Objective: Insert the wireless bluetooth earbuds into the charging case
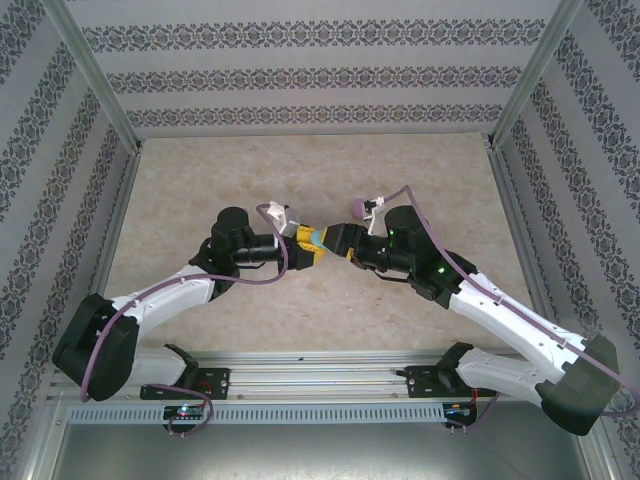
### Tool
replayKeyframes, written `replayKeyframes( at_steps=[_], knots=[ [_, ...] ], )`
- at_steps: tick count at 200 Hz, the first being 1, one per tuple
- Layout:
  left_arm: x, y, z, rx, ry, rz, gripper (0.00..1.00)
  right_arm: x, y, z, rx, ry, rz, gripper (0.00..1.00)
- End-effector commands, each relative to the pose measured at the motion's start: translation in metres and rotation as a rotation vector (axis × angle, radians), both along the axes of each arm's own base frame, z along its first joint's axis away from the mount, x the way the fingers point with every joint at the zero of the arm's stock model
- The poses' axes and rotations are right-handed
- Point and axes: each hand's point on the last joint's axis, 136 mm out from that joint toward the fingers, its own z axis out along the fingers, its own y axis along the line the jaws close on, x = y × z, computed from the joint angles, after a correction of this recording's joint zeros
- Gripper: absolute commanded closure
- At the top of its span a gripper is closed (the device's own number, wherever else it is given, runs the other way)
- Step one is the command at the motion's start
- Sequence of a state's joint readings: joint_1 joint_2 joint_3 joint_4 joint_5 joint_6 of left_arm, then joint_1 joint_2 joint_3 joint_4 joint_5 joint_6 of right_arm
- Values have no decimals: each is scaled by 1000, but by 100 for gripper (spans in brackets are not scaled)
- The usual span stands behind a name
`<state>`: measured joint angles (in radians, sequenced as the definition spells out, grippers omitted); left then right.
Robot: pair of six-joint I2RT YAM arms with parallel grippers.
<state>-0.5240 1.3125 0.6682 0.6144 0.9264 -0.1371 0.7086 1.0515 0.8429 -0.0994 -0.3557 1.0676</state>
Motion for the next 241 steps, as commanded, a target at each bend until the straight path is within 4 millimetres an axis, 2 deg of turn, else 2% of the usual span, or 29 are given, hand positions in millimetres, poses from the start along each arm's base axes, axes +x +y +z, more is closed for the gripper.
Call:
replayKeyframes(
  at_steps=[1, 55, 81, 103, 134, 154, 173, 214, 241],
  knots=[
    [-1, -6, 26, -66, -52, -23, 88, 1, 6, 8, 59, -9, 14, 42],
    [-6, -5, 22, -56, -42, -33, 87, 6, 14, 9, 126, 20, 19, 68],
    [-9, -3, 20, -40, -41, -35, 85, 7, 14, 8, 135, 29, 11, 76],
    [-11, -2, 19, -30, -41, -36, 78, 9, 11, 7, 143, 35, -4, 78],
    [-11, 3, 18, -2, -61, 0, 59, 14, 2, 3, 140, 45, -44, 79],
    [-9, 10, 14, 34, -81, 49, 49, 22, -15, -8, 116, 62, -90, 79],
    [-7, 17, 8, 75, -93, 100, 44, 32, -40, -24, 74, 82, -144, 79],
    [-3, 31, -4, 157, -106, 180, 41, 55, -110, -65, -8, 140, -264, 79],
    [8, 40, -16, 208, -72, 260, 41, 70, -153, -98, -85, 180, -333, 78]
  ],
)
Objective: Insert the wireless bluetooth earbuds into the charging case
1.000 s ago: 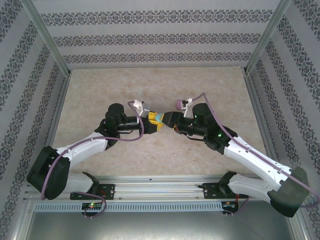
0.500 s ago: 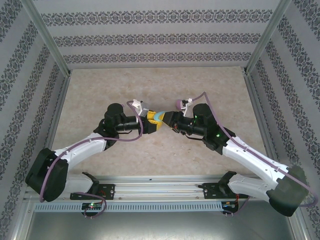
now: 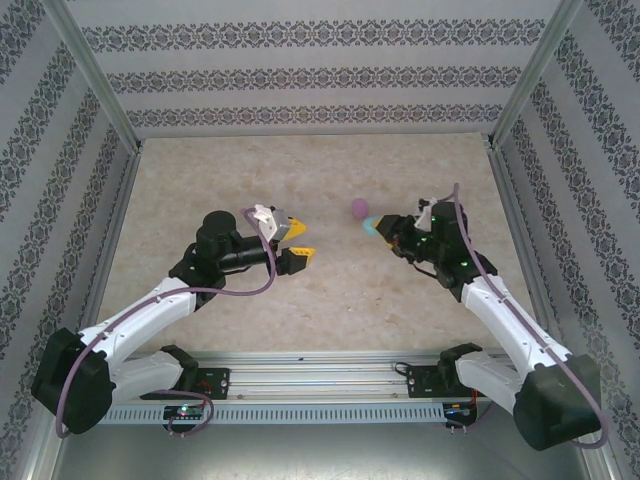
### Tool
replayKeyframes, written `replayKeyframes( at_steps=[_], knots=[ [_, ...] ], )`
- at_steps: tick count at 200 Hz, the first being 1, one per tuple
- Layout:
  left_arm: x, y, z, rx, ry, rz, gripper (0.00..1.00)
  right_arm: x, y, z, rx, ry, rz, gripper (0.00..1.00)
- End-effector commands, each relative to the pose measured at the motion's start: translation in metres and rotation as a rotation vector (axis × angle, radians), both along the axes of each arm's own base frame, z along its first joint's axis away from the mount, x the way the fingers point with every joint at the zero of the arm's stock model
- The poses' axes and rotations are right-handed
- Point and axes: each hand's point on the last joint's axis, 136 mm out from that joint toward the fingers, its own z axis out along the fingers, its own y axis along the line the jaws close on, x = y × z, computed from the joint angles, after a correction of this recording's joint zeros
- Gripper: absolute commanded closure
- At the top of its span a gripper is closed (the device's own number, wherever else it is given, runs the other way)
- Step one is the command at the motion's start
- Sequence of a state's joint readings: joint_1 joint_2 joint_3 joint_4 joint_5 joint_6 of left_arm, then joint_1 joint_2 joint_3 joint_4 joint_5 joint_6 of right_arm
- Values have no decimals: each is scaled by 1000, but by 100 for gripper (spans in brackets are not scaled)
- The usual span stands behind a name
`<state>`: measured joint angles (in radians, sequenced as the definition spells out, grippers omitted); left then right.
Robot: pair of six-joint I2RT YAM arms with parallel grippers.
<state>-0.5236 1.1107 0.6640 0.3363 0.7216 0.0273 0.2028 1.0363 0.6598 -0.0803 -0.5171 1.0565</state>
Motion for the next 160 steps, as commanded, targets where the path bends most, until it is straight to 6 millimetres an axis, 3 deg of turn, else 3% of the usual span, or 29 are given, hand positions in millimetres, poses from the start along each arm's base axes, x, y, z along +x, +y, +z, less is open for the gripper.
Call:
replayKeyframes(
  at_steps=[1, 35, 86, 130, 160],
  knots=[
    [8, 11, -25, 89, 36, 88, 41, 1, -25, -29, -74, 35, 25, 78],
    [30, 26, -46, 155, 171, 239, 40, 26, -57, -71, -109, 109, 14, 78],
    [49, 37, -58, 176, 268, 328, 40, 65, -49, -114, -42, 179, 120, 79],
    [63, 43, -70, 184, 343, 379, 42, 69, -48, -142, -48, 245, 160, 77],
    [74, 39, -78, 212, 371, 387, 42, 62, -51, -152, -79, 281, 170, 63]
  ],
)
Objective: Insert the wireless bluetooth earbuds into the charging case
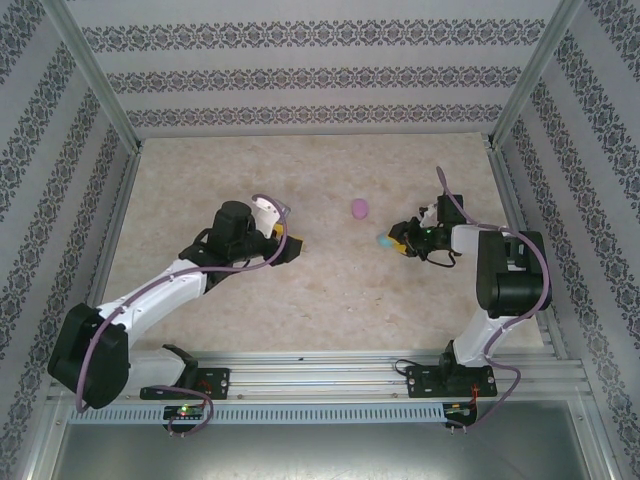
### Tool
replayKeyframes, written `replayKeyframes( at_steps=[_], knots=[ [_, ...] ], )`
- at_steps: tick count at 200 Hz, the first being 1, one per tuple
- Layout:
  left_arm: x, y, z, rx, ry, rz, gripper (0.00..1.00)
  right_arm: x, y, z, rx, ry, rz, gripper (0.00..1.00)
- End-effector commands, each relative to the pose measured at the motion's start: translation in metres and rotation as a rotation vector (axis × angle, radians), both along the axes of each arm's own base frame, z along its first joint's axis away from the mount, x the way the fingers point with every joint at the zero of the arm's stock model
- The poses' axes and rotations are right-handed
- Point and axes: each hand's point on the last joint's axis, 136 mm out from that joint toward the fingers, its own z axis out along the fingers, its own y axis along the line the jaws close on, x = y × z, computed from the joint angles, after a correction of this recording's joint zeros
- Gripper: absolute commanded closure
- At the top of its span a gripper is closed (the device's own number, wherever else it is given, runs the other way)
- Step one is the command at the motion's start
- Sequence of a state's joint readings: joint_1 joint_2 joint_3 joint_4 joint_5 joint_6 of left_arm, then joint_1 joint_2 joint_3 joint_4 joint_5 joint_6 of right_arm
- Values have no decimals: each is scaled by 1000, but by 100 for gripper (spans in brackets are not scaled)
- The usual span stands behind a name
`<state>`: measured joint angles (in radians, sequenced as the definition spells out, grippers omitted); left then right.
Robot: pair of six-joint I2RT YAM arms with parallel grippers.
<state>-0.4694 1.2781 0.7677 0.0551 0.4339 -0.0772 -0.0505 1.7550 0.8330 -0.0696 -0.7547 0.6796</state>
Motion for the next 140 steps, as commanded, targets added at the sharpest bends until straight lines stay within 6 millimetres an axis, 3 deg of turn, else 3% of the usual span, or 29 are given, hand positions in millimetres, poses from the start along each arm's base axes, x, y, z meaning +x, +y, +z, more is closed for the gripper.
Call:
replayKeyframes(
  at_steps=[1, 83, 140],
  knots=[
    [13, 1, 2, 8, 30, 33, 42, 0, -1, 1, -10, -16, 40, 62],
    [63, -34, -22, -29, 132, 92, 47, -26, -15, 8, -139, 41, 44, 42],
    [102, -65, -41, 84, 183, 192, 45, -47, -30, 30, -251, 11, 4, 41]
  ],
)
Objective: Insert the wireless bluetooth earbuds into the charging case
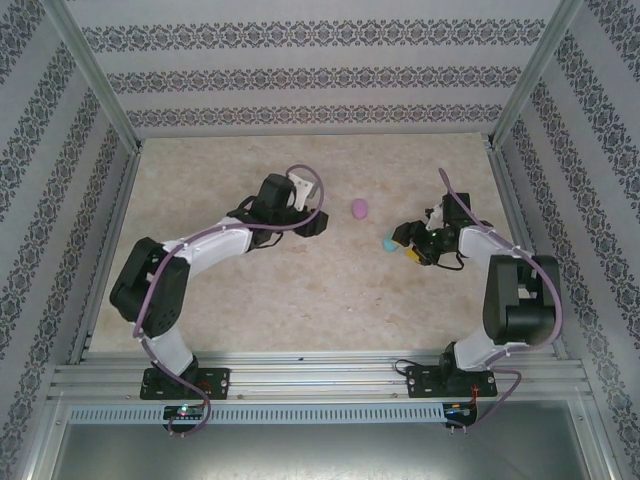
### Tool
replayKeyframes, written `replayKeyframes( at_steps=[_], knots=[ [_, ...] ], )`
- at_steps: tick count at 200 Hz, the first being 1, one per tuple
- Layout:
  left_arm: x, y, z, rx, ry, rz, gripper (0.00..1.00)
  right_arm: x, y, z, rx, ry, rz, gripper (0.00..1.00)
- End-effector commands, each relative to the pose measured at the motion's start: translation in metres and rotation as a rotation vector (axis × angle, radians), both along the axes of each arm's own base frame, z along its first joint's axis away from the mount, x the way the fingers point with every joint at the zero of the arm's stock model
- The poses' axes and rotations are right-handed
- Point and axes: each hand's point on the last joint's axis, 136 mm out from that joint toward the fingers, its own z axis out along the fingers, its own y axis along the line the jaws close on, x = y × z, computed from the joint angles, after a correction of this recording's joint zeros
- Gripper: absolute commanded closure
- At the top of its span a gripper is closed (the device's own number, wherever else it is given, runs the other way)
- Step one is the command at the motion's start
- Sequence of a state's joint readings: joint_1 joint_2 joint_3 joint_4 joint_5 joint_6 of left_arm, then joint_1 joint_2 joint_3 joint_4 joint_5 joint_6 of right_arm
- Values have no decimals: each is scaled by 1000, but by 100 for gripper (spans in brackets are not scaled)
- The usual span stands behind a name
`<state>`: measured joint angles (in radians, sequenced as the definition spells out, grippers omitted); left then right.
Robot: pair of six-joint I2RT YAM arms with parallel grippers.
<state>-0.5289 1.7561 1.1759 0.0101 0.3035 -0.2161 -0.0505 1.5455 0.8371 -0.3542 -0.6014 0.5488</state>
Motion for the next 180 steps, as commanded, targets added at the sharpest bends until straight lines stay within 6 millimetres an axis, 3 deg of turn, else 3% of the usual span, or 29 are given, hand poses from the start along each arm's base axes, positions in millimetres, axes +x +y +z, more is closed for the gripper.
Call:
replayKeyframes(
  at_steps=[1, 49, 89, 137, 180],
  knots=[
    [11, -11, -5, 46, 30, 68, 45, -14, -11, 2, -67, 9, -21, 41],
    [26, -61, -33, 125, 44, 54, 43, -26, -10, 10, -64, -32, -30, 41],
    [36, -88, -57, 155, 66, 61, 39, -33, -10, 23, -65, -77, -32, 41],
    [47, -107, -76, 184, 66, 78, 36, -35, -10, 33, -70, -121, -32, 41],
    [58, -114, -90, 231, 56, 111, 34, -36, -8, 34, -62, -126, -19, 41]
  ],
)
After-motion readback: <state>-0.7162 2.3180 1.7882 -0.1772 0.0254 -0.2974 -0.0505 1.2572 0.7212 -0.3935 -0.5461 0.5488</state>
